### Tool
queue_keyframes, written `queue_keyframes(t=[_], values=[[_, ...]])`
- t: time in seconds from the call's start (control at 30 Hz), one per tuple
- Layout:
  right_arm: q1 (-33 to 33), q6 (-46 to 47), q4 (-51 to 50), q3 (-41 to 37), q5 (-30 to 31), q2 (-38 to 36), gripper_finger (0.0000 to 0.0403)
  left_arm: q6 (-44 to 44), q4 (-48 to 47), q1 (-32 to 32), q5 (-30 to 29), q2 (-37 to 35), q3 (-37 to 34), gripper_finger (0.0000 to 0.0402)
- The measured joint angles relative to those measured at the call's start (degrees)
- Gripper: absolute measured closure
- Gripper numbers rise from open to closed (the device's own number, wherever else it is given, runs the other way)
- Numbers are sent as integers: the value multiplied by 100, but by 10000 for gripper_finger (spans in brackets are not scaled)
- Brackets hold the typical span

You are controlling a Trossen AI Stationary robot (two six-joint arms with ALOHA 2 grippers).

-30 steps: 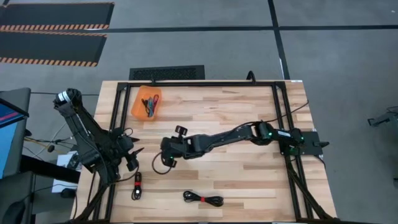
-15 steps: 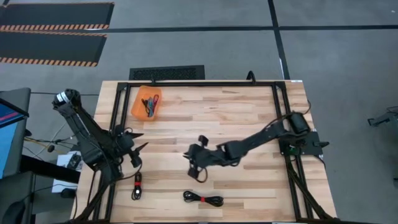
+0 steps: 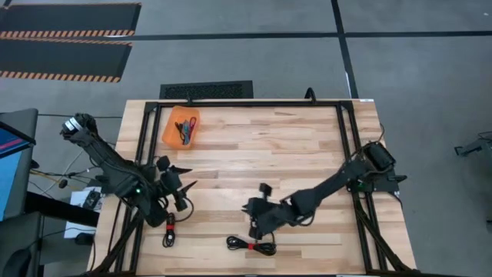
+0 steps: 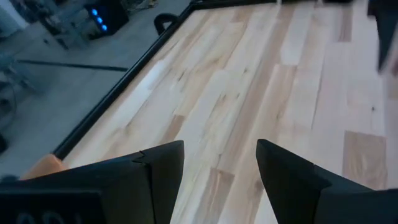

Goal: Pick and place USB-C Cables
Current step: Put the right black charger cable into the orange bin

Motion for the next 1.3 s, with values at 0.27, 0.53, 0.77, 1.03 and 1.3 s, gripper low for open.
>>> queue_keyframes(t=[0.27, 0.53, 0.77, 1.03, 1.3], values=[[397, 1248, -1499, -6, 1237, -447, 335, 178, 94, 11, -202, 433, -2, 209], [652, 150, -581, -12, -432, -347, 335, 1126, 966, 142, 145, 604, -2, 209], [557, -656, 1432, 9, -1058, -286, 335, 2447, 2055, 129, 680, 613, -2, 209], [-141, -629, 2602, 23, -1285, 681, 326, 2438, 1802, 55, 789, 610, -2, 209], [-653, -676, 3254, 696, -2435, 1763, 251, 1566, 963, 42, 984, 484, 0, 209]])
